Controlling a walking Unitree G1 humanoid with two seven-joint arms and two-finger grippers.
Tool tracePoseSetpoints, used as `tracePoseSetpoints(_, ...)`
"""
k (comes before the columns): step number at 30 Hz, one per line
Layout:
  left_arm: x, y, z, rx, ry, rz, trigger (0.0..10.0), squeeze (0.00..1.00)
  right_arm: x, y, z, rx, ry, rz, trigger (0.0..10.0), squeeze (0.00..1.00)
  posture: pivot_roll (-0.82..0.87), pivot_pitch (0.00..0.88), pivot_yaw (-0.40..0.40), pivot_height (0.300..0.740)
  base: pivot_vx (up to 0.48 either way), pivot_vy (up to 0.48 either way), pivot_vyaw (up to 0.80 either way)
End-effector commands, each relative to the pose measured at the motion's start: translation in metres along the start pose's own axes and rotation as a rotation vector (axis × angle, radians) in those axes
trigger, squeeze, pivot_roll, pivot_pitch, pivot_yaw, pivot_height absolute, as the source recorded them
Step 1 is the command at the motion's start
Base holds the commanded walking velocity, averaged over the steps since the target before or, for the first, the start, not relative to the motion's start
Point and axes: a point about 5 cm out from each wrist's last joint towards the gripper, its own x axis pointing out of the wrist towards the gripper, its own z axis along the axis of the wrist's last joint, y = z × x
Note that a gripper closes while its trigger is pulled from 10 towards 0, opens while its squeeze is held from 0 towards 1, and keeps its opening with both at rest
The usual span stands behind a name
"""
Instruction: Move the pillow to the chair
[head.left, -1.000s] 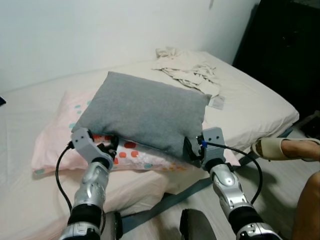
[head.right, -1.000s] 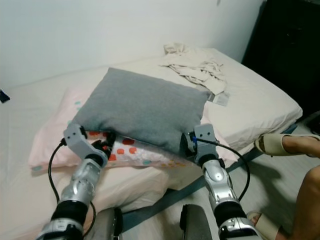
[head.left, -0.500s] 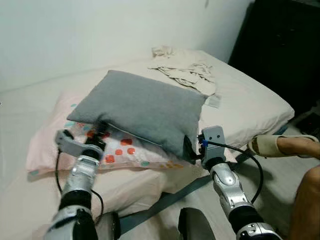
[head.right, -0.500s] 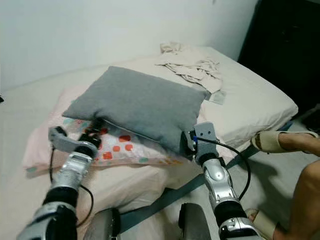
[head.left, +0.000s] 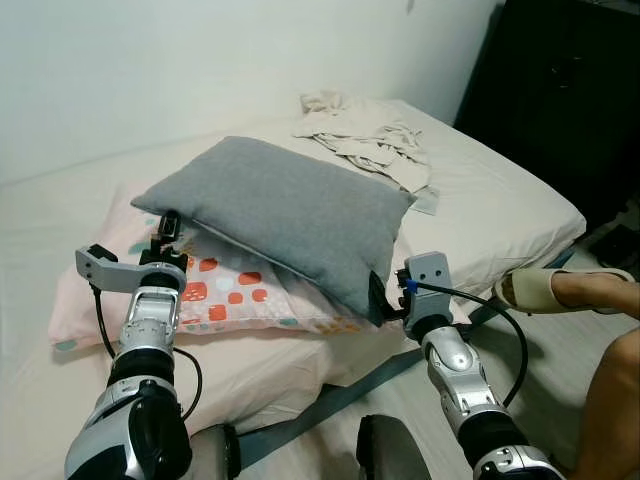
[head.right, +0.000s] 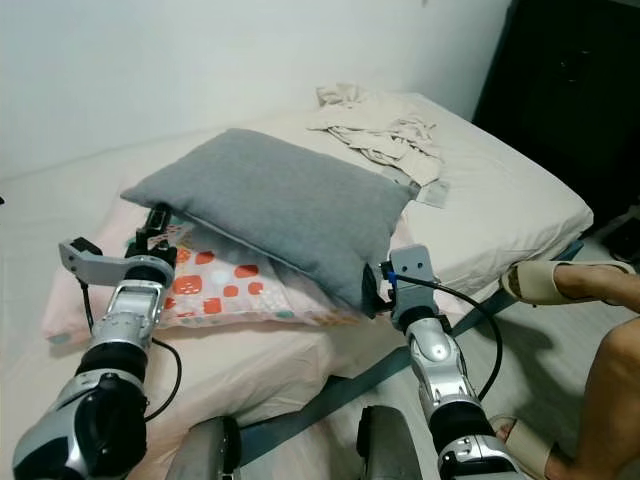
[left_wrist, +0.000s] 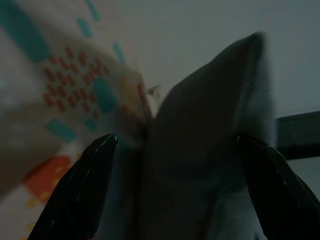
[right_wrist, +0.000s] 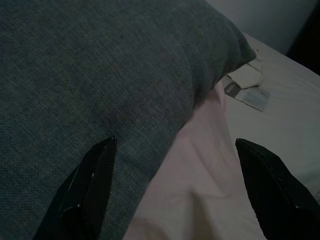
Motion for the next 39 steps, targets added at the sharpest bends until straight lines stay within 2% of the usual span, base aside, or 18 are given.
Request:
tracePoseSetpoints(1,0.003,-0.003,0.009,-0.027,-0.046,-0.017,10.0,0.0,-0.003,0.002,-0.007,0.01,0.038,0.005,10.0,0.0,-0.03,0.111,-0.022,0.591,0.0,0.0,0.0)
tracePoseSetpoints(7,0.008,-0.008,0.012,-0.076,-0.067,-0.026,10.0,0.0,-0.003,0.001,-0.007,0.009,0.039,0.001,10.0,0.0,-0.03,0.108,-0.021,0.591,0.0,0.0,0.0)
tracePoseSetpoints(10,0.009,-0.012,0.005,-0.054,-0.029,-0.041,10.0,0.0,-0.003,0.001,-0.008,0.007,0.042,0.003,10.0,0.0,-0.03,0.109,-0.021,0.591,0.0,0.0,0.0)
tracePoseSetpoints(11,0.01,-0.013,0.0,-0.038,-0.006,-0.049,10.0,0.0,-0.003,0.001,-0.008,0.006,0.043,0.004,10.0,0.0,-0.03,0.11,-0.02,0.591,0.0,0.0,0.0)
tracePoseSetpoints(16,0.0,-0.01,-0.044,0.167,0.191,-0.032,10.0,0.0,-0.002,0.002,-0.007,0.01,0.042,0.006,10.0,0.0,-0.03,0.116,-0.017,0.591,0.0,0.0,0.0)
tracePoseSetpoints(19,-0.003,-0.01,-0.056,0.193,0.218,-0.023,10.0,0.0,-0.001,0.003,-0.006,0.014,0.04,0.007,10.0,0.0,-0.03,0.119,-0.015,0.591,0.0,0.0,0.0)
tracePoseSetpoints(21,-0.005,-0.017,-0.068,0.173,0.228,-0.044,10.0,0.0,-0.001,0.004,-0.005,0.019,0.037,0.007,10.0,0.0,-0.03,0.12,-0.016,0.591,0.0,0.0,0.0)
tracePoseSetpoints(22,-0.004,-0.021,-0.073,0.135,0.22,-0.048,10.0,0.0,0.0,0.004,-0.005,0.032,0.034,0.003,10.0,0.0,-0.03,0.12,-0.014,0.591,0.0,0.0,0.0)
tracePoseSetpoints(23,-0.004,-0.021,-0.073,0.135,0.22,-0.048,10.0,0.0,0.0,0.004,-0.005,0.032,0.034,0.003,10.0,0.0,-0.03,0.12,-0.014,0.591,0.0,0.0,0.0)
tracePoseSetpoints(26,-0.001,-0.033,-0.081,0.052,0.202,-0.051,10.0,0.0,0.002,0.004,0.0,0.114,0.022,-0.021,10.0,0.0,-0.03,0.123,-0.012,0.591,0.0,0.0,0.0)
tracePoseSetpoints(30,0.0,-0.039,-0.087,0.067,0.22,-0.059,10.0,0.0,0.007,0.0,0.006,0.248,0.008,-0.069,10.0,0.0,-0.03,0.123,-0.006,0.591,0.0,0.0,0.0)
tracePoseSetpoints(32,0.0,-0.037,-0.086,0.083,0.222,-0.038,10.0,0.0,0.009,-0.007,0.008,0.335,-0.003,-0.124,10.0,0.0,-0.03,0.126,-0.004,0.591,0.0,0.0,0.0)
tracePoseSetpoints(34,0.001,-0.034,-0.083,0.097,0.212,-0.013,8.0,0.0,0.01,-0.017,0.007,0.407,-0.002,-0.172,10.0,0.0,-0.02,0.121,0.007,0.591,0.0,0.0,0.0)
tracePoseSetpoints(37,0.001,-0.033,-0.081,0.108,0.207,-0.004,8.0,0.0,0.011,-0.02,0.006,0.425,0.002,-0.182,10.0,0.0,-0.02,0.121,0.008,0.591,0.0,0.0,0.0)
tracePoseSetpoints(38,0.001,-0.029,-0.077,0.141,0.201,0.023,6.5,0.0,0.016,-0.025,0.007,0.49,0.013,-0.174,10.0,0.0,-0.01,0.124,0.012,0.591,0.0,0.0,0.0)
tracePoseSetpoints(39,0.002,-0.027,-0.075,0.15,0.197,0.032,6.5,0.0,0.018,-0.025,0.008,0.52,0.012,-0.161,10.0,0.0,-0.01,0.124,0.012,0.591,0.0,0.0,0.0)
